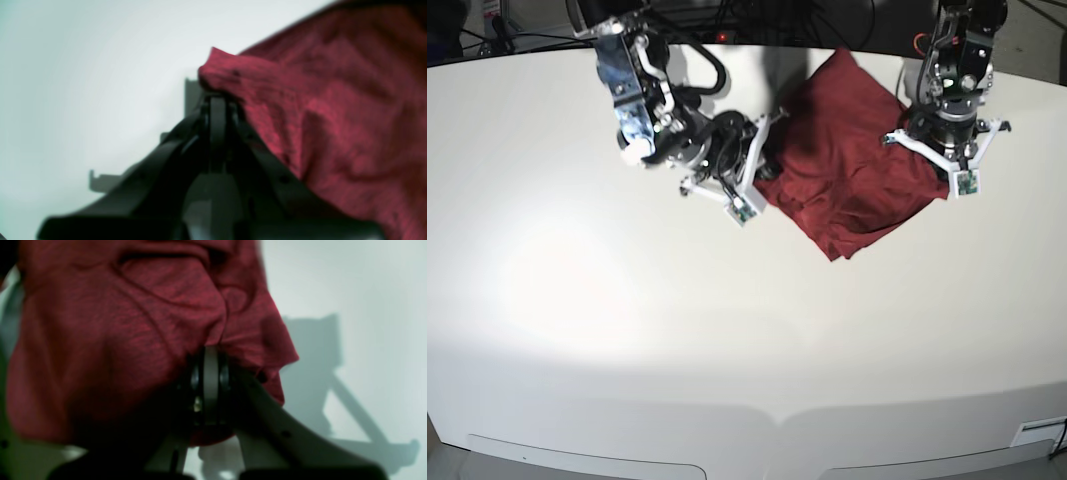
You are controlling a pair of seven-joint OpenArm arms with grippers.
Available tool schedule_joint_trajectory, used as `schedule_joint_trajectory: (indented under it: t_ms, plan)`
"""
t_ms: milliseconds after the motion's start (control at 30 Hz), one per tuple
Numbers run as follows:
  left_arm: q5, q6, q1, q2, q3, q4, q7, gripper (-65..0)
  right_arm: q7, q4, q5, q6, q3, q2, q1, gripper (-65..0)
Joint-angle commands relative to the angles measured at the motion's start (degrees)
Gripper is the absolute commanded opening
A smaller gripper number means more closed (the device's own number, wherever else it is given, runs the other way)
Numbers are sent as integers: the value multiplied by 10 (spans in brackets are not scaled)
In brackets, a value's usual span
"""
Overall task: Fold the T-shirt properly
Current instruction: 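Pull the grasped edge with the right gripper while the left gripper holds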
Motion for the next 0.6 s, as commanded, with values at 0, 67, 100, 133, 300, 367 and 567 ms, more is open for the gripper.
schedule_joint_trajectory:
  t_ms: [0, 67, 100, 133, 300, 367, 567]
  plan:
    - [16, 0, -8, -5, -3, 10, -15, -650, 0, 16, 7, 5, 0, -1, 4, -650]
    - [38, 2, -11, -5, -3, 15, -11, -650, -3, 31, 7, 5, 0, -1, 3, -650]
    - [49, 4, -10, -5, -3, 23, -11, -650, -3, 40, 7, 5, 0, -1, 3, -650]
    - [58, 9, -9, -5, -3, 31, -9, -650, -4, 50, 7, 5, 0, -2, 6, -650]
    - [100, 27, -3, -5, -3, 96, 16, -650, -5, 94, 5, 5, 6, 0, 16, -650]
    - [109, 26, 3, -5, -3, 127, 34, -650, -7, 96, 5, 5, 16, 2, 20, -650]
    - [108, 26, 69, -5, -3, 182, 51, -650, -30, 95, 5, 5, 70, 2, 19, -650]
